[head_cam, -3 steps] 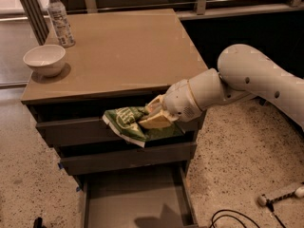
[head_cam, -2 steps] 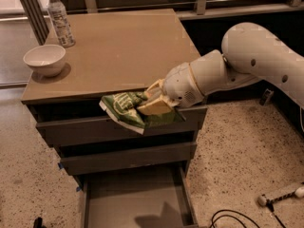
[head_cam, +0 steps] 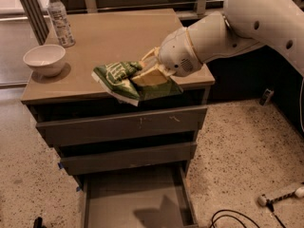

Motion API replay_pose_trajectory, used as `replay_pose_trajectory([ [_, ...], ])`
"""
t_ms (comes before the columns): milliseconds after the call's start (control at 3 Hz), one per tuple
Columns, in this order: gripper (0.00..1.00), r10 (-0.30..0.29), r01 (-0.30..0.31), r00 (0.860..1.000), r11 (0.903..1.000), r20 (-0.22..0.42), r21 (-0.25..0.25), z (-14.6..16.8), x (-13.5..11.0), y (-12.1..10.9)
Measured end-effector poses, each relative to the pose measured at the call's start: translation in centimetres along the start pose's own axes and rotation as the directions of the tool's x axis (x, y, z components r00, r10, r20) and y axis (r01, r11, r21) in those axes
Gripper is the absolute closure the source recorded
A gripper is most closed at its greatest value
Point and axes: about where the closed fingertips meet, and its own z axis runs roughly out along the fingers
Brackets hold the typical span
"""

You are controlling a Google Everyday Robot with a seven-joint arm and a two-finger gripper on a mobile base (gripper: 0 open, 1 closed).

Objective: Pick green jalapeno chip bag from bottom drawer and place on counter

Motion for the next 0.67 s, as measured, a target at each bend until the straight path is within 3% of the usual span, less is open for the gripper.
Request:
replay_pose_trajectory([
  [333,1.00,0.005,-0.005,1.000,0.9997,-0.021,0.023,0.7,0.9,-3.0],
  [667,1.00,0.029,-0.027,0.999,0.9983,-0.034,0.052,1.8,2.6,-8.0],
])
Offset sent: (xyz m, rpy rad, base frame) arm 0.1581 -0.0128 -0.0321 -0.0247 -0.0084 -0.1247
